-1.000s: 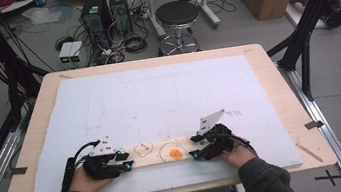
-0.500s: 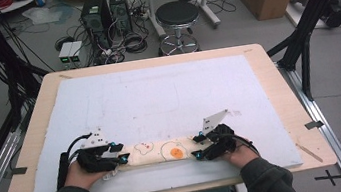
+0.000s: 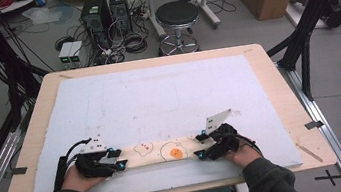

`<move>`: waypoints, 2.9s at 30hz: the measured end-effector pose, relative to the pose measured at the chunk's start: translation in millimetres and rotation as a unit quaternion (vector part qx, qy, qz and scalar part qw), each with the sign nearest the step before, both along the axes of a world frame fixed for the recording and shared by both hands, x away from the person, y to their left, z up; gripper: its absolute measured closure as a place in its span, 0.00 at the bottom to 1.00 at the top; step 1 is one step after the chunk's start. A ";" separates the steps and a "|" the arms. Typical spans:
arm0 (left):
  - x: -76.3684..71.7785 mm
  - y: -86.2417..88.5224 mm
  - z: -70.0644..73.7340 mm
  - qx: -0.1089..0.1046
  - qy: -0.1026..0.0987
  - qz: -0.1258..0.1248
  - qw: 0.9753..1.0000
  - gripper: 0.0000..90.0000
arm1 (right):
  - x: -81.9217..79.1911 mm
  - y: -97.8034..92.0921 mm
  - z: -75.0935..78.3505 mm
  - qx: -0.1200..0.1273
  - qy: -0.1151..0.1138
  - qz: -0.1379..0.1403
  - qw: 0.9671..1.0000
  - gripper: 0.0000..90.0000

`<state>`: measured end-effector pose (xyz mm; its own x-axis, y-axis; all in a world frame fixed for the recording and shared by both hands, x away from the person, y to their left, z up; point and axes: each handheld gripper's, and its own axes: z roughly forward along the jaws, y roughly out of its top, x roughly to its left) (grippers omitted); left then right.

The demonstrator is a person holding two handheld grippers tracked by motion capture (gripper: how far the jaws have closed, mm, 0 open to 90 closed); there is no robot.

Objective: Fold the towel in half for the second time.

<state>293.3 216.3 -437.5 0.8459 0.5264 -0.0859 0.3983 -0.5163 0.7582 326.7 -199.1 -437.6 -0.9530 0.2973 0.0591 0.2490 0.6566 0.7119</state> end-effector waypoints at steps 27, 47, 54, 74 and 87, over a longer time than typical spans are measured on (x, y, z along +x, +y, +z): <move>-0.9 -0.1 -0.4 -0.001 -0.002 -0.004 1.000 0.55 | 14.7 -11.7 15.0 0.066 0.034 -0.040 0.996 0.56; -4.7 -0.1 -2.5 0.003 -0.015 0.002 1.000 0.55 | -0.4 -12.7 -4.0 0.003 0.004 -0.028 1.000 0.47; -7.8 -1.6 -4.2 0.003 -0.028 0.008 1.000 0.55 | -2.9 -15.1 -7.5 0.018 -0.006 -0.034 0.999 0.47; -7.2 -2.0 -3.6 0.006 -0.026 0.008 1.000 0.55 | -5.7 -21.5 -5.4 0.013 -0.004 -0.033 0.999 0.45; -7.7 0.0 8.7 -0.019 -0.024 0.012 0.999 0.50 | -0.2 -28.0 7.7 0.063 0.014 -0.043 0.997 0.33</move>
<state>285.6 216.3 -428.8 0.8363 0.5442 -0.0659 0.3732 -0.4772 0.7956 326.4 -227.1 -429.8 -0.9219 0.3659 0.1273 0.3210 0.5372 0.7800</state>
